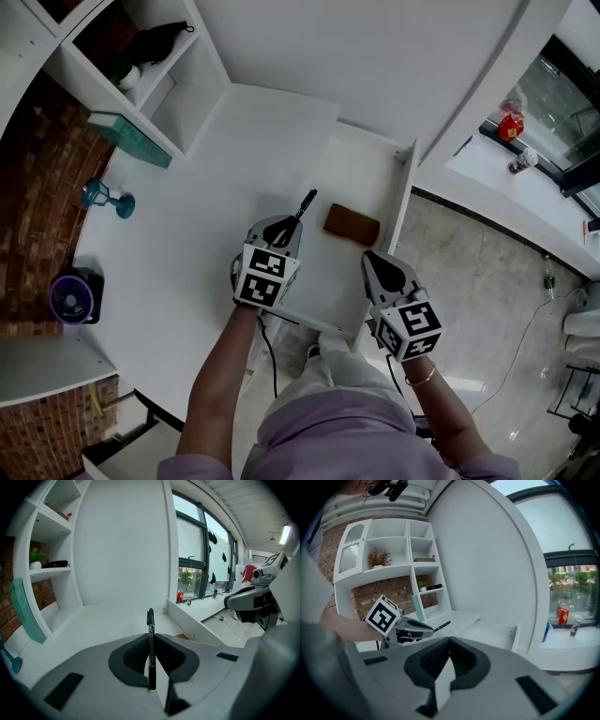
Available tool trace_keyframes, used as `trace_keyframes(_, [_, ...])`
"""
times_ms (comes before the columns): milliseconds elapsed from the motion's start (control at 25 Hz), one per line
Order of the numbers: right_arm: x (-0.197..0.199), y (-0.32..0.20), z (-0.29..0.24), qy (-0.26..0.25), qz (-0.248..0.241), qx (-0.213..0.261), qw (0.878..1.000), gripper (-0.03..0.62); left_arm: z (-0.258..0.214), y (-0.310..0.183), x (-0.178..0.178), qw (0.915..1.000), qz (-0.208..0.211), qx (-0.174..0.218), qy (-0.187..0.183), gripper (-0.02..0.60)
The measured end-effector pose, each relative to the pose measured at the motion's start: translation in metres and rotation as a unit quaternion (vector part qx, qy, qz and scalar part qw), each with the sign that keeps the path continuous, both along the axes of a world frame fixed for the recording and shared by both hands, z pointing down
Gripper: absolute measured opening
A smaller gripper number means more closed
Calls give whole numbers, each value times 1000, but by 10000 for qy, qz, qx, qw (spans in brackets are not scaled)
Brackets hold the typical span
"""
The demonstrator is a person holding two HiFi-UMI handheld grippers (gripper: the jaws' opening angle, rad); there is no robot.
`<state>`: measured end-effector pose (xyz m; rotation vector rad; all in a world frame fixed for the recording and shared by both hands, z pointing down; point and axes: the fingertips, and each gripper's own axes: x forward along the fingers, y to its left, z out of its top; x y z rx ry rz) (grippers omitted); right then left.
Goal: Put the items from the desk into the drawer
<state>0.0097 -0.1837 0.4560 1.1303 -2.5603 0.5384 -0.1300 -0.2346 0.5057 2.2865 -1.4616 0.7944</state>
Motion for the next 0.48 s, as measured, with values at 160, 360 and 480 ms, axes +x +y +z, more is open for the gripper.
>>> trace_keyframes(160, [-3, 10, -2, -17, 24, 45, 10000, 4, 2, 19, 8, 9999, 74, -76, 69, 40])
trace_keyframes(360, [-2, 21, -4, -13, 92, 81, 9999, 5, 11, 42, 23, 9995, 157, -194, 194, 40])
trace_keyframes(480, [2, 28, -4, 1, 162, 86, 9998, 5, 19, 52, 31, 9990, 280, -271, 213, 40])
